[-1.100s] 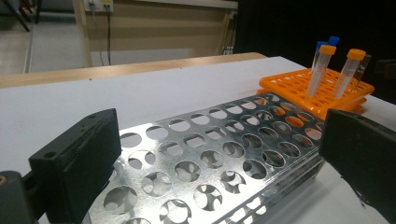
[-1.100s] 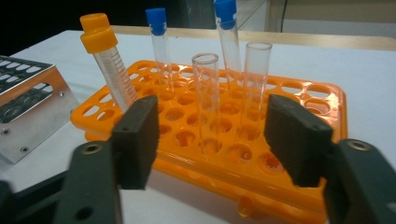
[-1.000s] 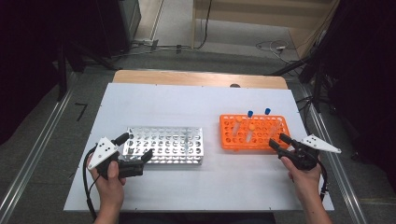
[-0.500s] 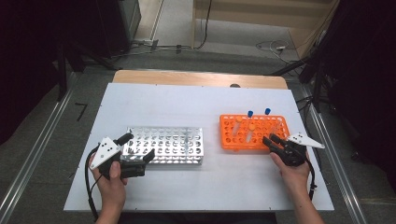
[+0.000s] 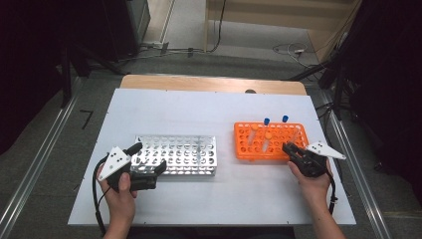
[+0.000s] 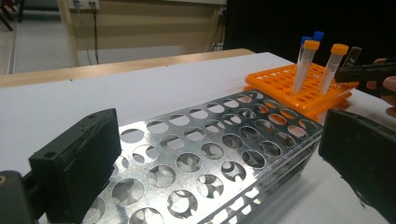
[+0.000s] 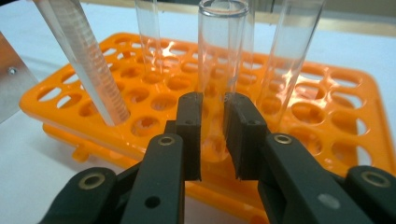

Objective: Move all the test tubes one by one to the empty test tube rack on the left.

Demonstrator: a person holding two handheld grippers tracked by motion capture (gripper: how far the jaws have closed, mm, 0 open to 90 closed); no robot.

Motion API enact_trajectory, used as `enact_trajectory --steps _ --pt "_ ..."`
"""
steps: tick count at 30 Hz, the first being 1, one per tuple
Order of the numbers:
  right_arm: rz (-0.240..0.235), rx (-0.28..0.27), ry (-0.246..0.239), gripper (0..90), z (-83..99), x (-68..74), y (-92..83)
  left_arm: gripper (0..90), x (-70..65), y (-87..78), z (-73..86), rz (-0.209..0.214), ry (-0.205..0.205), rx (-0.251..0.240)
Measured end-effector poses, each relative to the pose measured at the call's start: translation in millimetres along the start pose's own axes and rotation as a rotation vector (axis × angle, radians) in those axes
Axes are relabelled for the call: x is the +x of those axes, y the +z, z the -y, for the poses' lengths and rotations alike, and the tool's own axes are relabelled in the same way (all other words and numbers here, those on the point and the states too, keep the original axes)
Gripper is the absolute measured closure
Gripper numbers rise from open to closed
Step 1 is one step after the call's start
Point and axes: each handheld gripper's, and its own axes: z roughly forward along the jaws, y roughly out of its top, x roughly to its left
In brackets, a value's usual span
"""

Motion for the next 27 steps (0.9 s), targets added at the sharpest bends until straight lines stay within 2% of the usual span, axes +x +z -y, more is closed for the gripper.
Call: enact_trajectory --steps 4,9,18,27 --pt "0.027 -0.034 0.001 73.9 -9.1 3.3 -10.5 0.0 -0.3 -0.9 -1.4 0.007 0.001 -0.001" --pt "0.017 -0.046 -0.017 73.9 -19.3 14.3 -24.4 0.0 -2.7 -3.3 -3.7 0.019 0.003 -0.013" --pt "-0.105 -0.029 -0.021 73.9 -23.7 34.8 -37.8 0.0 -11.0 -3.6 -10.1 0.04 0.014 -0.01" --pt "-0.24 -0.031 -0.063 73.9 -27.5 60.2 -39.0 0.0 -30.9 7.1 -16.5 0.105 0.039 0.035"
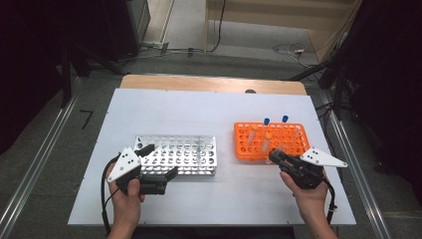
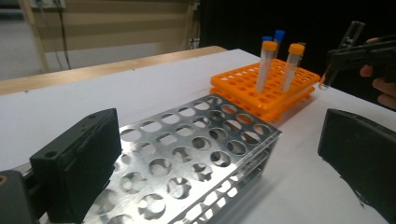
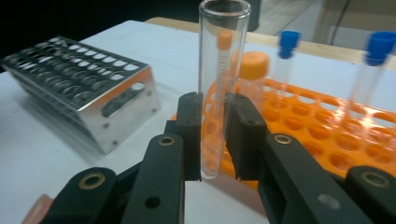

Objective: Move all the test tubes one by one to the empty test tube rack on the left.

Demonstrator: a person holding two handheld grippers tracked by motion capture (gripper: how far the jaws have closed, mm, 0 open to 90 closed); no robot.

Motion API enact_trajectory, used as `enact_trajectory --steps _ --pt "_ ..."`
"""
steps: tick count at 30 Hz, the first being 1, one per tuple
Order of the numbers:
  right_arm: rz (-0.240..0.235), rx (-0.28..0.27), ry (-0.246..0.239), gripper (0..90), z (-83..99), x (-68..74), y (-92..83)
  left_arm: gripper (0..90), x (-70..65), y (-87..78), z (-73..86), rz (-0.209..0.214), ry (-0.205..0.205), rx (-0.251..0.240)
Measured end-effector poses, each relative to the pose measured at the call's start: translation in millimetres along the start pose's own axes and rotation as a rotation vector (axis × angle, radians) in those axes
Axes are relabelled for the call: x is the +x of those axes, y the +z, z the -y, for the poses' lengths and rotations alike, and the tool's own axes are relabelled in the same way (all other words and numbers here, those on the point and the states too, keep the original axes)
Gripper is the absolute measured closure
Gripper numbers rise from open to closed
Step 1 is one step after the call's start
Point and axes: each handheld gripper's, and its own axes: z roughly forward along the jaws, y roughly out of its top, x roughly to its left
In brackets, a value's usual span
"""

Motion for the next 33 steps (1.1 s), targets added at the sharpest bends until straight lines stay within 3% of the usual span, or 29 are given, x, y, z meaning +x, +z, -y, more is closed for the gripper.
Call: enact_trajectory --steps 2,6,10,11,12,22,31,33 --pt "-0.042 -0.004 -0.007 73.9 -0.1 4.3 2.1 0.0 -2.1 1.7 -0.7 0.007 0.0 0.004" --pt "-0.08 0.015 -0.033 73.8 -0.5 14.3 7.8 0.1 -13.4 9.7 -3.0 0.054 0.0 0.022" --pt "-0.11 0.033 -0.05 73.9 -1.1 26.0 13.3 6.6 -21.8 14.8 -5.0 0.045 0.007 0.035" --pt "-0.117 0.037 -0.055 73.9 -1.1 28.9 15.0 6.7 -25.7 17.9 -5.2 0.079 0.014 0.039" --pt "-0.123 0.043 -0.062 73.9 -1.0 31.9 16.9 6.9 -25.7 17.9 -5.2 0.079 0.014 0.039" --pt "-0.179 0.108 -0.132 73.9 1.8 59.4 33.9 25.2 -47.4 34.6 -8.7 0.14 0.026 0.076" --pt "-0.221 0.166 -0.209 73.9 6.4 86.1 51.3 41.5 -58.4 48.7 -6.8 0.272 0.04 0.111" --pt "-0.226 0.176 -0.228 73.9 7.3 91.2 54.4 45.1 -60.1 50.2 -6.5 0.278 0.042 0.115"
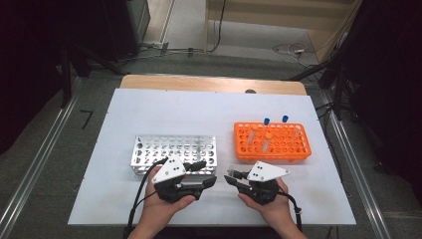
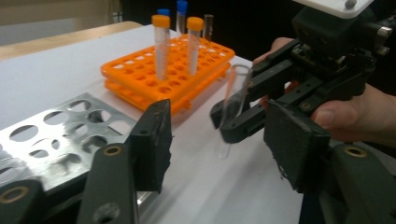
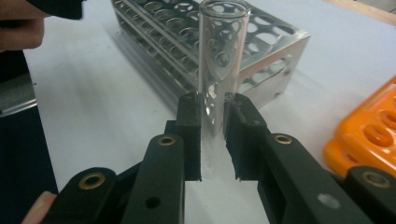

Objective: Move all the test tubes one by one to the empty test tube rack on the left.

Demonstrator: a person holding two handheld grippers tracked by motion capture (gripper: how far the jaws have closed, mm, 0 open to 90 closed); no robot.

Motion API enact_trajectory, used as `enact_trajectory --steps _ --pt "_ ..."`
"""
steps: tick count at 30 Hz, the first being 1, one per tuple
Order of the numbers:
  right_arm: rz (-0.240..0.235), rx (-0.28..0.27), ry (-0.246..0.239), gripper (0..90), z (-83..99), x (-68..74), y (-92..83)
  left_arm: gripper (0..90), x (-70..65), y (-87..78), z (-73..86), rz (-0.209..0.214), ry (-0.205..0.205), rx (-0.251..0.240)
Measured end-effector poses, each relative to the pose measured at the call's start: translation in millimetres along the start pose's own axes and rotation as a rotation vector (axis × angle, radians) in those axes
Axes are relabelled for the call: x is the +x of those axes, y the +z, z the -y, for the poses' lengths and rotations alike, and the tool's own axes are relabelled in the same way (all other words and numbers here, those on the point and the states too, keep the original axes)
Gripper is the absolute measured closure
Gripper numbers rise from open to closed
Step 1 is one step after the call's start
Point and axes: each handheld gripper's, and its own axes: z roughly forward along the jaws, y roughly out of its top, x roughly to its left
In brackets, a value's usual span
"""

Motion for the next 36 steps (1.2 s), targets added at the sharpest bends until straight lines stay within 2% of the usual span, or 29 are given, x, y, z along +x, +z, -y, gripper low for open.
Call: enact_trajectory --steps 5,9,11,18,22,31,33,34,35,36 --pt "-0.022 0.014 -0.033 74.0 -1.7 9.6 7.6 51.1 -4.3 10.0 1.5 0.022 0.001 0.031" --pt "-0.033 0.022 -0.051 74.0 -2.5 14.6 10.3 55.7 -5.8 13.3 2.0 0.033 0.003 0.037" --pt "-0.037 0.027 -0.077 73.9 -3.1 17.6 12.0 57.8 -8.1 16.8 2.6 0.044 0.008 0.047" --pt "-0.064 0.027 -0.106 73.9 -4.3 22.5 13.8 68.0 -11.2 23.0 4.2 0.043 0.012 0.071" --pt "-0.063 0.031 -0.113 73.9 -4.7 24.5 14.0 73.7 -12.0 24.0 4.7 0.048 0.018 0.077" --pt "-0.08 0.025 -0.099 73.3 -4.2 22.5 14.2 76.7 -11.0 22.4 3.5 0.033 0.028 0.082" --pt "-0.086 0.017 -0.096 67.4 -3.8 22.0 13.9 76.8 -10.6 21.9 3.0 0.033 0.025 0.079" --pt "-0.086 0.017 -0.096 67.4 -3.8 22.0 13.9 76.8 -10.1 21.3 2.5 0.029 0.022 0.074" --pt "-0.08 0.005 -0.104 58.3 -3.2 21.4 12.2 76.8 -9.3 19.8 1.4 0.028 0.024 0.068" --pt "-0.08 -0.002 -0.106 54.4 -2.7 20.5 11.0 76.8 -9.3 19.8 1.4 0.028 0.024 0.068"
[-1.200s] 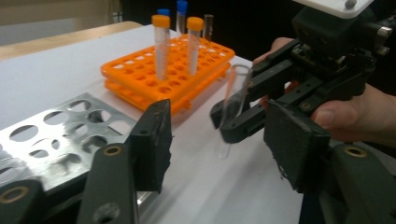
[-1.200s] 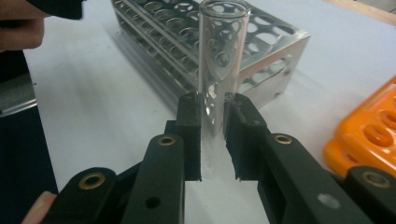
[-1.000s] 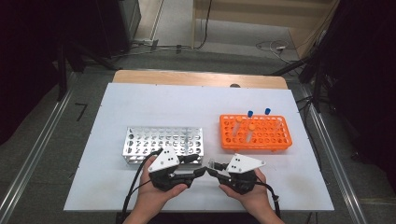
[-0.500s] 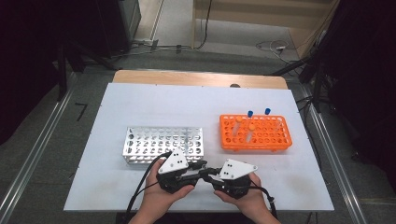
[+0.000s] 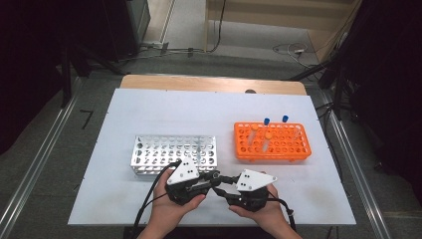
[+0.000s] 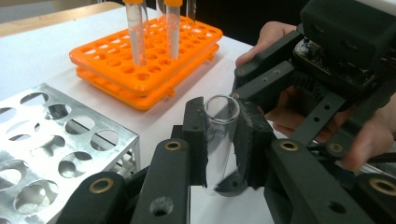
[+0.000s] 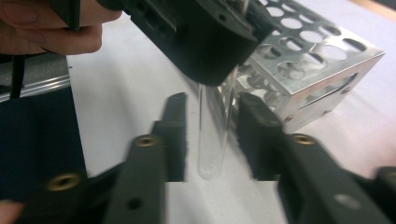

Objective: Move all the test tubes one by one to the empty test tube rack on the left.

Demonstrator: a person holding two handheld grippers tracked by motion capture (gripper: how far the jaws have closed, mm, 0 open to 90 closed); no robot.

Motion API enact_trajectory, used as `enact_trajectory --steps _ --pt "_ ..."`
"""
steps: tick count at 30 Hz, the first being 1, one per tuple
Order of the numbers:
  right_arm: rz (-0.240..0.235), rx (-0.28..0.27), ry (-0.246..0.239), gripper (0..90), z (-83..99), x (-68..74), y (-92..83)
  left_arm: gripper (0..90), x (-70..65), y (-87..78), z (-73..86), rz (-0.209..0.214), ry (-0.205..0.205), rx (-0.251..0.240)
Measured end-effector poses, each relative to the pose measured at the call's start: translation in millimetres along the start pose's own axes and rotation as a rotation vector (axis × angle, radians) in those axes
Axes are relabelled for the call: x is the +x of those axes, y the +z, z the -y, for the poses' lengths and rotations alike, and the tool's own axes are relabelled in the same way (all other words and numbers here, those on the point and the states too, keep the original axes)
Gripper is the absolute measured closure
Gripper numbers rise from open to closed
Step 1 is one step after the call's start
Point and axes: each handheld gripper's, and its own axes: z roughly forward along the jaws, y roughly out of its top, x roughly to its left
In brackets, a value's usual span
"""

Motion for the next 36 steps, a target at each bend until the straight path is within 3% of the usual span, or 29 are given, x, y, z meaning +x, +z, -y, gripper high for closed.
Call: enact_trajectory --steps 3,9,16,26,30,36 --pt "0.021 -0.013 0.024 37.2 1.4 -4.2 -6.3 76.8 1.4 -3.9 -2.4 -0.02 0.005 -0.003" --pt "0.052 -0.075 0.099 14.3 8.1 -19.9 -27.6 76.8 7.1 -8.2 -8.4 -0.04 0.003 -0.015" --pt "0.078 -0.131 0.171 0.4 22.1 -40.9 -54.7 76.8 19.8 -14.5 -20.5 -0.074 0.006 -0.029" --pt "0.12 -0.138 0.203 0.0 36.1 -55.0 -80.5 76.8 39.3 -19.1 -30.3 -0.11 -0.018 -0.046" --pt "0.174 -0.125 0.204 0.0 47.8 -62.3 -93.0 76.8 46.3 -18.7 -34.9 -0.121 -0.032 -0.059" --pt "0.211 -0.132 0.229 0.0 59.4 -76.4 -102.5 76.8 52.5 -15.1 -42.9 -0.126 -0.039 -0.08"
